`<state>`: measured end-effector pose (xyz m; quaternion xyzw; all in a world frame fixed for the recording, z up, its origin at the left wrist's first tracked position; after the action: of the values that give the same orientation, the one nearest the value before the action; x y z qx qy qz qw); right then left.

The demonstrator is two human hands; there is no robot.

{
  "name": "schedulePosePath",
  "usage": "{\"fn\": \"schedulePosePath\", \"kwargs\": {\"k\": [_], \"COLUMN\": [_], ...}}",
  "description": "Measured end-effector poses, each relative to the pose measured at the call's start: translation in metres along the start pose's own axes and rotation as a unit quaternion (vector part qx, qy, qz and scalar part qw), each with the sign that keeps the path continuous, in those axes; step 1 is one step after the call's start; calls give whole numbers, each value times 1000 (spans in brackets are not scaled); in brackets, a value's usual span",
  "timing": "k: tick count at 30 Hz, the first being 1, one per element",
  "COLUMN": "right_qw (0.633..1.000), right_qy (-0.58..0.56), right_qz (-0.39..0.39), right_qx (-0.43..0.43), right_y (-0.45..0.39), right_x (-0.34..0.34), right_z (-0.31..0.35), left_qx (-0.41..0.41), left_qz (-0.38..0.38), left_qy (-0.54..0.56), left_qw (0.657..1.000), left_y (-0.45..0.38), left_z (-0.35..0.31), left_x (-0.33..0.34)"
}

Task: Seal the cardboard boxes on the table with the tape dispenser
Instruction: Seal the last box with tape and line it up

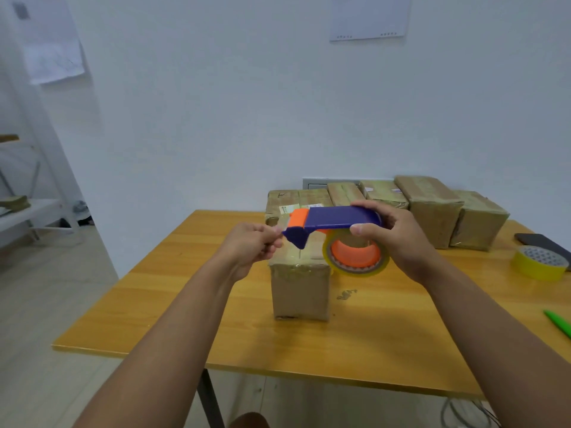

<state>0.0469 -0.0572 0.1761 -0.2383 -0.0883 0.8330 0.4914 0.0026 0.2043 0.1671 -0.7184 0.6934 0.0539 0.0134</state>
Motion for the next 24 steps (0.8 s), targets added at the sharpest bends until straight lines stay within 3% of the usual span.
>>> {"fn": "schedulePosePath", "kwargs": {"k": [11, 17, 24], "right_qw": [998, 996, 993], "right_qy": [55, 62, 87], "right_qz": [33, 49, 53], "right_qx": [27, 35, 65], "right_y": [8, 9, 11], "right_x": [-13, -20, -19], "right_z": [-7, -6, -19], "left_qx": [5, 20, 3], "left_qz": [-111, -122, -108], "left_qy": [-190, -231, -207], "left_qw": [975, 965, 972], "left_y": [1, 1, 3], "left_z": [23, 29, 39], "left_x": [-11, -5, -5]}}
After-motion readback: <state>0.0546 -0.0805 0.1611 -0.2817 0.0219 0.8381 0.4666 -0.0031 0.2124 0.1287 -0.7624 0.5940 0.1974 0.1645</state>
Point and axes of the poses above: each hand's wrist, its own y-axis away from the middle knuckle, its own x-axis out of the palm, z = x × y, the point moved 2 cm from there along -y, towards the middle knuckle, and after that the axes turned 10 degrees about z, right-handed, at the moved point
